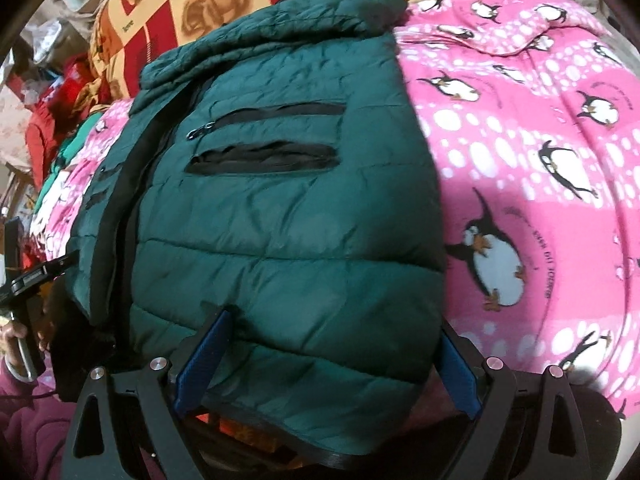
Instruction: Fold large clothes
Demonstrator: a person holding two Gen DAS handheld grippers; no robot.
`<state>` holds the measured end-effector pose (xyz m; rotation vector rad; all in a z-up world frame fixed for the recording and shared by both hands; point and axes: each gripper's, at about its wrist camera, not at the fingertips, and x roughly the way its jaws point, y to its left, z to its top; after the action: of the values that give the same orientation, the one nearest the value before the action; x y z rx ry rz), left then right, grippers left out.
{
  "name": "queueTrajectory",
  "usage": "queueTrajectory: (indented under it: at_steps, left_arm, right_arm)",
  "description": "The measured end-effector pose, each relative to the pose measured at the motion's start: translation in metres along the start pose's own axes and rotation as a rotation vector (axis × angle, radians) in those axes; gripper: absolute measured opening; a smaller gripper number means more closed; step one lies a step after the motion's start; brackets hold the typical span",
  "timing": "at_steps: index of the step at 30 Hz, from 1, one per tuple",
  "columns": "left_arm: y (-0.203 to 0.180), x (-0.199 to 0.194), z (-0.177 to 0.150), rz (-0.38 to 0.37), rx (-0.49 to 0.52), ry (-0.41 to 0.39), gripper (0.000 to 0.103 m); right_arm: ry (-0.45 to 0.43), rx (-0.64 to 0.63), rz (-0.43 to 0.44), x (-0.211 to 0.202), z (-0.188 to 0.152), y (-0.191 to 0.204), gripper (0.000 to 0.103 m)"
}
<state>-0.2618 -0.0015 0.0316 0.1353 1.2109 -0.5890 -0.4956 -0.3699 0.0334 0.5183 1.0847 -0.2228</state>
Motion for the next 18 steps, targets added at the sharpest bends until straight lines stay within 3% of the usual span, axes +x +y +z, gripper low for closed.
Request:
queueTrajectory:
  at_steps: [3,8,16,17,18]
  left_arm:
    - [-0.001,0.0,0.0,0.004,0.004,0.003,0.087]
    - [-0.005,0.002,-0.002,0.012,0.013,0.009,0.087]
    - [-0.012,0.003,-0.005,0.008,0.052,0.013,0.087]
    - [-0.014,0.003,-0.005,0.013,0.064,0.011,0.084]
    - [-0.015,0.003,-0.005,0.015,0.071,0.009,0.075]
  right_arm:
    - [0.004,-0.02,0.011,0.0,0.001,0.003,0.092]
    - [-0.037,-0.08,0.039,-0.008,0.002,0.01,0.055]
    - [-0.027,-0.116,0.082,0.002,0.004,0.008,0.055]
    - [-0.029,-0.121,0.087,0.003,0.004,0.008,0.054]
    - [-0.034,-0.123,0.087,0.003,0.004,0.008,0.05]
